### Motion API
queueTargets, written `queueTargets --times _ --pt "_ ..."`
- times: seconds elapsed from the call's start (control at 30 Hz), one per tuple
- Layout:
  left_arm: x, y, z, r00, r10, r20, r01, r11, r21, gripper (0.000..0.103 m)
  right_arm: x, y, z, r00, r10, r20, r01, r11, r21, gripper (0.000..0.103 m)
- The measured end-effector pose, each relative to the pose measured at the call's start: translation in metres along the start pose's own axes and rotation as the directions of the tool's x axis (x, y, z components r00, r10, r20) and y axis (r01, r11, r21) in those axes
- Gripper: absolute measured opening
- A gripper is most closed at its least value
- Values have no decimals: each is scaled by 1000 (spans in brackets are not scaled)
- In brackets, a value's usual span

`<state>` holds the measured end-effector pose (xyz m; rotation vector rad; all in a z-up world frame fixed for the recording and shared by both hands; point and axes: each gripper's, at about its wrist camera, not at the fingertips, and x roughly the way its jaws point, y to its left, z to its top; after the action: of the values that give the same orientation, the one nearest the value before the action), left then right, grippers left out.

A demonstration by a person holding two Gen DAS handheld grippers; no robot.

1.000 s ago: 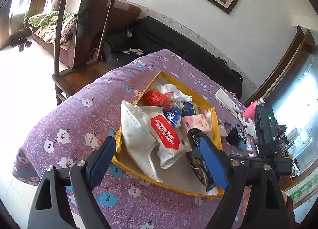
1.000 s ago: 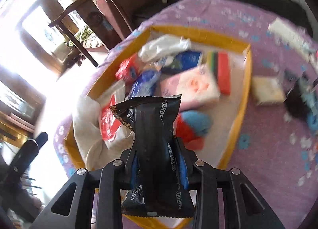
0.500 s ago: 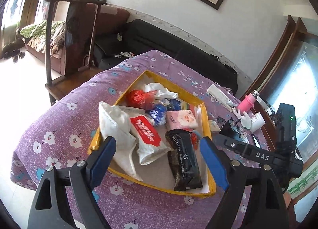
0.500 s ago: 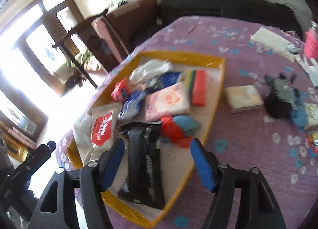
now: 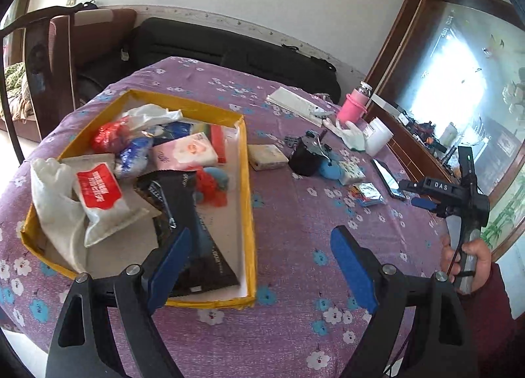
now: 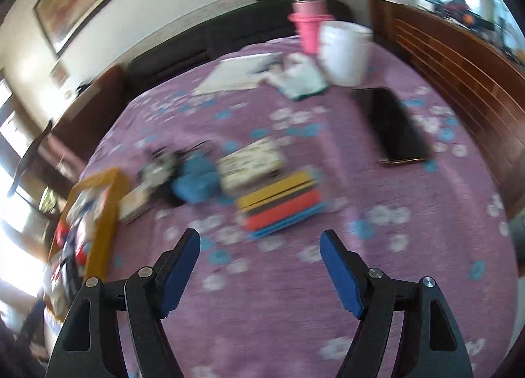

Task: Organize soft objects
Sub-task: 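Grasp the lemon-print tissue pack with the right tool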

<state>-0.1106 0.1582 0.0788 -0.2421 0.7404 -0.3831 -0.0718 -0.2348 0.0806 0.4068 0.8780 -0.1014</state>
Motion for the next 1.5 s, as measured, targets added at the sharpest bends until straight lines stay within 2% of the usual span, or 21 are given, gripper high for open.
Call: queueTargets --times 0.07,0.13,0.3,0.4,0.53,0.67,0.7,0.73,0.83,0.93,0.97,1.03,1.1,1.2,1.27,1.37,1.47,1.5 --pt "9 -5 -2 1000 -18 -19 18 1000 2 86 0 -5 11 1000 3 -2 -3 1000 5 79" --pt "17 -7 -3 999 -29 -39 29 1000 8 86 8 8 21 1000 11 -15 -11 1000 -26 79" --pt "19 -4 -1 998 -28 -56 29 999 21 86 53 58 51 987 -164 7 163 978 -128 79" --pt "17 1 1 998 -19 -61 19 1000 13 86 100 67 74 974 -222 -53 214 968 -130 79" --pt "15 9 2 998 -11 -61 10 1000 -7 86 144 66 87 962 -238 -133 223 968 -115 79" --pt "12 12 2 998 -8 -59 7 1000 -11 86 162 69 69 942 -236 -240 199 965 -168 58" --pt "13 12 2 998 -9 -59 8 1000 -6 86 158 72 62 940 -243 -239 199 960 -196 58" --pt "14 11 2 998 -10 -61 10 1000 -4 86 154 77 53 940 -241 -242 185 955 -232 58" --pt "20 7 -1 997 -29 -78 29 1000 -7 86 130 95 14 941 -165 -297 60 941 -333 58" --pt "26 -1 -5 994 -60 -96 59 998 -6 86 103 107 -21 931 -50 -363 -101 917 -386 59" --pt "27 -5 -6 993 -65 -101 66 998 0 86 91 107 -25 933 -11 -360 -135 915 -380 59" --pt "28 -11 -9 992 -70 -106 71 997 11 86 73 101 -20 959 -7 -283 -99 927 -361 59" --pt "28 -15 -11 991 -77 -109 79 997 15 86 59 92 -8 985 -54 -166 -5 942 -336 67" --pt "26 -21 -14 990 -81 -115 85 996 23 86 59 82 8 991 -39 -129 6 969 -246 70" --pt "24 -24 -15 990 -80 -117 84 996 29 86 70 86 13 991 -24 -133 -4 977 -213 70" --pt "20 -26 -16 990 -75 -119 80 996 43 86 93 93 14 983 -2 -184 -35 980 -197 70" --pt "16 -25 -17 991 -66 -118 73 996 50 86 110 105 2 956 83 -280 -134 976 -169 70" --pt "16 -24 -17 991 -65 -119 71 996 49 86 113 113 -5 947 82 -309 -146 971 -190 70"
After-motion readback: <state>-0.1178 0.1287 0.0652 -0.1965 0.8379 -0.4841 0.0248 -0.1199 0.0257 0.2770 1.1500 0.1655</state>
